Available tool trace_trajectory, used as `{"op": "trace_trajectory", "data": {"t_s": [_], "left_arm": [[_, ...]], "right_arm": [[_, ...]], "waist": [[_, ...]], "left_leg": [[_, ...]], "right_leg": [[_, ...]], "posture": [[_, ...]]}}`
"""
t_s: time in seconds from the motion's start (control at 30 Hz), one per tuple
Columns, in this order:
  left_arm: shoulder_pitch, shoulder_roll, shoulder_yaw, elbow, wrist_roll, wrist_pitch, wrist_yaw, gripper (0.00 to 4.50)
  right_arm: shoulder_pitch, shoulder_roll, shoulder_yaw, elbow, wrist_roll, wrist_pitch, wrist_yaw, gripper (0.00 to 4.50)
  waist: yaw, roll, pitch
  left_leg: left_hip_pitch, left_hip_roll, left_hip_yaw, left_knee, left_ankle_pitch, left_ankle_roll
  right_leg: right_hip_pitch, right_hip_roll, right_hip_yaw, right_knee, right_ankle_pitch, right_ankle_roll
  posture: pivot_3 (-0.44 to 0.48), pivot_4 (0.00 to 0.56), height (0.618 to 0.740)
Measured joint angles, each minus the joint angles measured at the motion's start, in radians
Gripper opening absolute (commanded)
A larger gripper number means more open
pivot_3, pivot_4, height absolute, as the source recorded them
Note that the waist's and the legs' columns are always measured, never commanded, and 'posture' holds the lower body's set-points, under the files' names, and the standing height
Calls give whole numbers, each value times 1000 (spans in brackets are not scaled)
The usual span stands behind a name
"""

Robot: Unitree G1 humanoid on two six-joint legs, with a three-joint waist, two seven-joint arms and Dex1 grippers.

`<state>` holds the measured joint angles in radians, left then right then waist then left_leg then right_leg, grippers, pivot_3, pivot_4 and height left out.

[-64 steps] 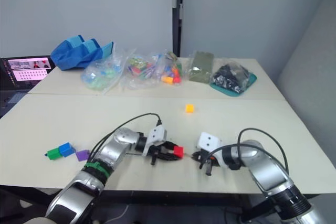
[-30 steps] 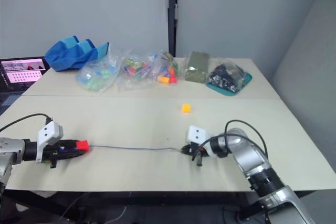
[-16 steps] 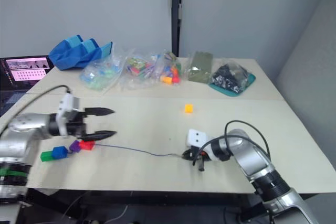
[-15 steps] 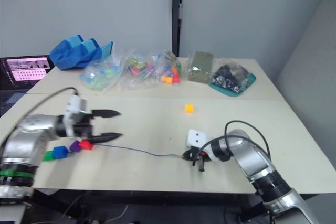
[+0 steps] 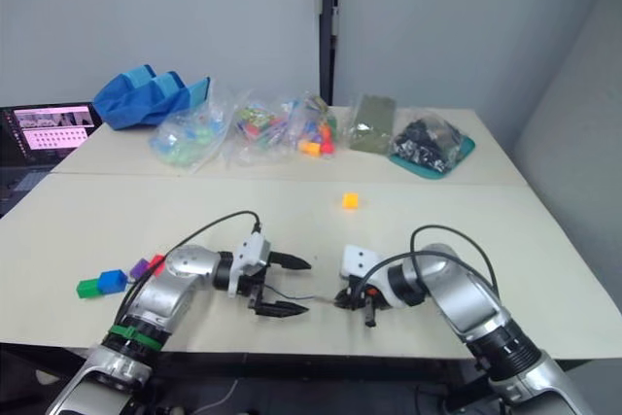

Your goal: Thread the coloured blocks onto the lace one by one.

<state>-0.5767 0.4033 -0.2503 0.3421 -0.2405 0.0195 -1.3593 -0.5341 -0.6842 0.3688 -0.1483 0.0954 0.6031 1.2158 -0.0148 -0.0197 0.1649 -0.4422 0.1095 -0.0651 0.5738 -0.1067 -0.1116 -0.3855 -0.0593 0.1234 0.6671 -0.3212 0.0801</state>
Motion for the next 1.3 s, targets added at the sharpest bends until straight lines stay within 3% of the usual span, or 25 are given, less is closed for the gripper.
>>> {"op": "trace_trajectory", "data": {"t_s": [0.23, 0.73, 1.0, 1.23, 1.3], "left_arm": [[-5, -43, -20, 70, 24, -45, -6, 2343], [-5, -77, -23, 108, 47, -66, 3, 2343], [-9, -81, -21, 119, 56, -68, 10, 47], [-15, -82, -21, 131, 60, -80, 10, 47], [-20, -82, -20, 139, 60, -82, 10, 0]], "right_arm": [[0, -2, 1, -1, 5, 2, -7, 0], [0, -8, 1, -2, 7, 2, -21, 0], [0, -8, 2, -2, 8, -1, -25, 0], [1, -8, 2, -2, 7, -4, -32, 0], [4, -7, 0, -7, 10, -3, -40, 697]], "waist": [[-1, 0, 0], [0, 0, 0], [0, 0, 0], [0, 0, 0], [0, 0, 0]], "left_leg": [[0, 0, 0, 0, 0, 0], [0, 0, 0, 0, 0, 0], [0, 0, 0, 0, 0, 0], [0, 0, 0, 0, 0, 0], [0, 0, 0, 0, 0, 0]], "right_leg": [[0, 0, 0, 0, 0, 0], [0, 0, 0, 0, 0, 0], [0, 0, 0, 0, 0, 0], [0, 0, 0, 0, 0, 0], [0, 0, 0, 0, 0, 0]], "posture": [[0, 150, 740], [0, 150, 740], [0, 150, 740], [0, 150, 740], [0, 150, 740]]}}
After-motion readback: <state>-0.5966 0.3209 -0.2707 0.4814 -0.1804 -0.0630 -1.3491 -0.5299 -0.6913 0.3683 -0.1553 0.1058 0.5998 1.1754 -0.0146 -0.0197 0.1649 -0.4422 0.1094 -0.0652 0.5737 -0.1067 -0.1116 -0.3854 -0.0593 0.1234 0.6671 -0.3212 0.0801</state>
